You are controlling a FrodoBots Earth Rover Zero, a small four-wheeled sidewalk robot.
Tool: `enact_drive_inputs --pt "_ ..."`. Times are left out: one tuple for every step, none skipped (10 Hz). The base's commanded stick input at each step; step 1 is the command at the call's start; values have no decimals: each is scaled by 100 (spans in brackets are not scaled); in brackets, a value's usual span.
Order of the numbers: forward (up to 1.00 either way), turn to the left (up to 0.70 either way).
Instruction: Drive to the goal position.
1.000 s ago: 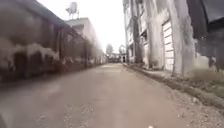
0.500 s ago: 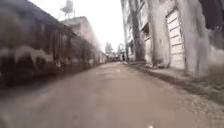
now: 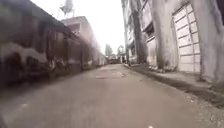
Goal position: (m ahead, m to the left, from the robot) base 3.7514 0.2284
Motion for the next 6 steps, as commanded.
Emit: enact_drive_inputs --pt "100 0" --pt "100 0" --pt "100 0" --pt "100 0" --pt "100 0" --pt "100 0"
